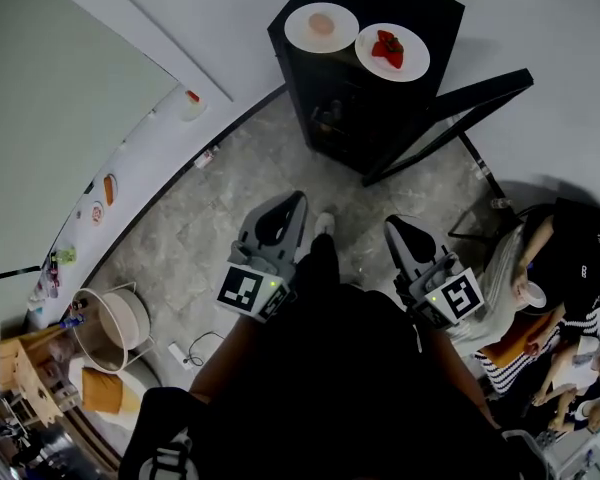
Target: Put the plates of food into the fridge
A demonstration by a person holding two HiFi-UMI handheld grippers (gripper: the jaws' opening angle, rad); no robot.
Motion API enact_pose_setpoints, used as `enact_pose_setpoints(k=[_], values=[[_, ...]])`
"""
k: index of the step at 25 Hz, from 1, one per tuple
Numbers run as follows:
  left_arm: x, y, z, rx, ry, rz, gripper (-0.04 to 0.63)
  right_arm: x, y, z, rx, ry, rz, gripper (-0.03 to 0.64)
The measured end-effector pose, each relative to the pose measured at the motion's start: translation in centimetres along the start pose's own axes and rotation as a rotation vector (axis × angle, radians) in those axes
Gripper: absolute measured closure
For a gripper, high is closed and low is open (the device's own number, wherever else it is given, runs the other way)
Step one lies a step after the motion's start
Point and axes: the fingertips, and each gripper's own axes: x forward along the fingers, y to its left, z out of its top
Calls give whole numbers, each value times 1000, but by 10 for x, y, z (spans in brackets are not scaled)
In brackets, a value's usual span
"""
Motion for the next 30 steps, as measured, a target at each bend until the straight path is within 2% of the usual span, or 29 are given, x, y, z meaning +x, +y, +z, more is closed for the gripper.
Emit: enact_pose_setpoints(k=[10,17,19,22,30], values=[[62,60,14,1,25,-82,572,74,-41,14,12,-3,-61,591],[93,90,18,2,34,-143,572,103,-70,5,29,17,-118,589],[99,98,17,8,37,-152,572,112,-75,8,43,4,-137,589],[106,105,19,-22,41,-148,572,121,-83,9,59,-6,-154,589],[115,103,19,-23,51,-151,572,128,-113,13,221,-77,-204,589]])
